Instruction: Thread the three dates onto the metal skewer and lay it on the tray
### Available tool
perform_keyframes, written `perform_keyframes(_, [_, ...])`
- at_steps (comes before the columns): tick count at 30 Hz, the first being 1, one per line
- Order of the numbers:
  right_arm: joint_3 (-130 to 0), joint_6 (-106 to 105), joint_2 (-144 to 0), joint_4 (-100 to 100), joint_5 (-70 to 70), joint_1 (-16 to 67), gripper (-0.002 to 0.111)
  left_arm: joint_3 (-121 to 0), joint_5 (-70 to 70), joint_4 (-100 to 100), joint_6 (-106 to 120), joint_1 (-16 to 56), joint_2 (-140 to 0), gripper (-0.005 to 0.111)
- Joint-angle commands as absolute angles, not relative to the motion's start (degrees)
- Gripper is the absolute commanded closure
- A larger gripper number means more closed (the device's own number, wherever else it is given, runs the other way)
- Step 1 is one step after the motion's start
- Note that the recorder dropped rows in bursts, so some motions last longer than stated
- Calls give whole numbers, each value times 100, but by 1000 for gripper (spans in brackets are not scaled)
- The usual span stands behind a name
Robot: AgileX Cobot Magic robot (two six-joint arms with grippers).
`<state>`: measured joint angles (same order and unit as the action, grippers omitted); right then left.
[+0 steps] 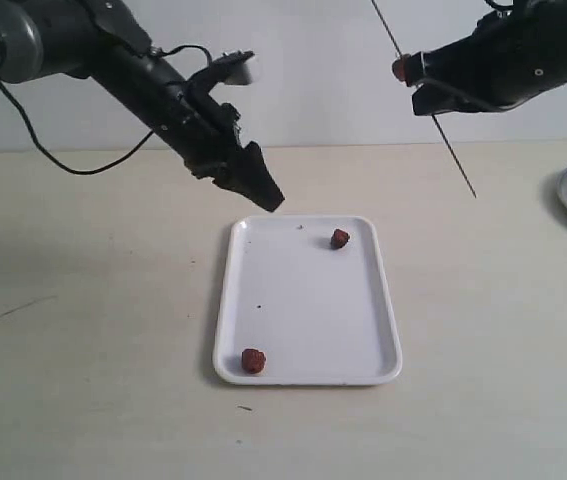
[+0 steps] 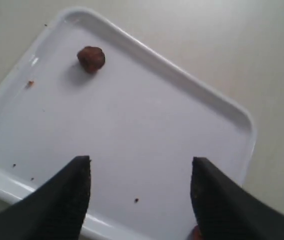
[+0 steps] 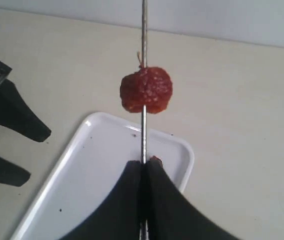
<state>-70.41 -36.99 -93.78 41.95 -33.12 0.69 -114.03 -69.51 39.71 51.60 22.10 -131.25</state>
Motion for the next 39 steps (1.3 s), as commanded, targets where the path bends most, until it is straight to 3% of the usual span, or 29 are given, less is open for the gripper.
perform_keyframes(1, [-6822,-3702,-9346,3993,-3019,36,108,-11396,-6836,2651,5379,2698,-12980,49])
perform_keyframes(6, [-6550,-3702,-9346,3706,-2838,36,108,-11396,-6329,1341,5316,3267,-12980,49])
perform_keyframes(19, [-6212,-3683,-9673,3381,-2588,-148,108,-11396,-4952,630,6251,4068,-13097,49])
perform_keyframes(39, [-6212,-3661,-9882,3395,-2537,-341,108,-11444,-3660,-564,6252,4297,-13839,47])
